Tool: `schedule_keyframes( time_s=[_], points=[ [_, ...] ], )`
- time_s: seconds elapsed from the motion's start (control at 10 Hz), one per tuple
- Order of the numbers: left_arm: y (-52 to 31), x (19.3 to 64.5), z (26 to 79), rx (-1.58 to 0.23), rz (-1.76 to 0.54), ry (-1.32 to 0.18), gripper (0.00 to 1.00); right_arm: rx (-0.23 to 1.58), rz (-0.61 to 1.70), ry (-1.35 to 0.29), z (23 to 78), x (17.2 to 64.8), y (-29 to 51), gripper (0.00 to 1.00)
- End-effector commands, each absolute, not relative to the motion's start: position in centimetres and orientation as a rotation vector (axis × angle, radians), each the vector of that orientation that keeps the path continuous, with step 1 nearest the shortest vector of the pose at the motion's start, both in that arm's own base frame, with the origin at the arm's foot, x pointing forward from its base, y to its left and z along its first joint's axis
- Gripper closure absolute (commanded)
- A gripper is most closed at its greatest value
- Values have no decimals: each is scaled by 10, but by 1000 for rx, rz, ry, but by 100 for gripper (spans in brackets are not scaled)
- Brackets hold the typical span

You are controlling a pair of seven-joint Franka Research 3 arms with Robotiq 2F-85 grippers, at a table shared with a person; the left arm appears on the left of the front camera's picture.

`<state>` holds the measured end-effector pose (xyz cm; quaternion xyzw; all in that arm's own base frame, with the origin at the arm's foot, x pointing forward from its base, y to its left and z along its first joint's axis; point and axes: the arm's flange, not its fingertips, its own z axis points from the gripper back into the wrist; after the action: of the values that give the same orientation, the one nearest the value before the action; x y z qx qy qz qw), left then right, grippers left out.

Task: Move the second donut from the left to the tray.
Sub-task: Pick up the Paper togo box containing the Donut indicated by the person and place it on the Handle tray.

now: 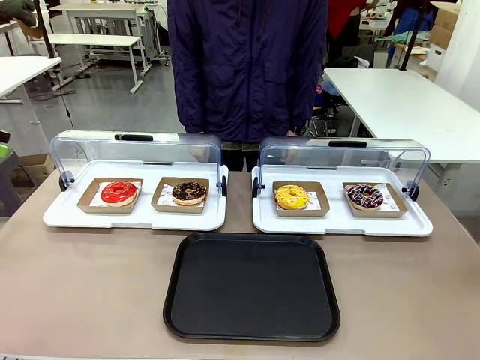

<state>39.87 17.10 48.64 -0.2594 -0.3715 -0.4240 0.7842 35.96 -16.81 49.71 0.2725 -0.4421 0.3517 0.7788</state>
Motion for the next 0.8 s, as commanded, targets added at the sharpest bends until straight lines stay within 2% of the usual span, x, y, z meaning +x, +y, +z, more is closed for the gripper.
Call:
schedule_keyframes(
  time_s=[0.0,0.7],
  points=[
    [171,399,486,-573,-920,-815,0,590,773,-996,497,363,-168,0],
    [171,399,486,-573,-920,-815,0,590,773,-996,497,363,-168,0]
  ],
)
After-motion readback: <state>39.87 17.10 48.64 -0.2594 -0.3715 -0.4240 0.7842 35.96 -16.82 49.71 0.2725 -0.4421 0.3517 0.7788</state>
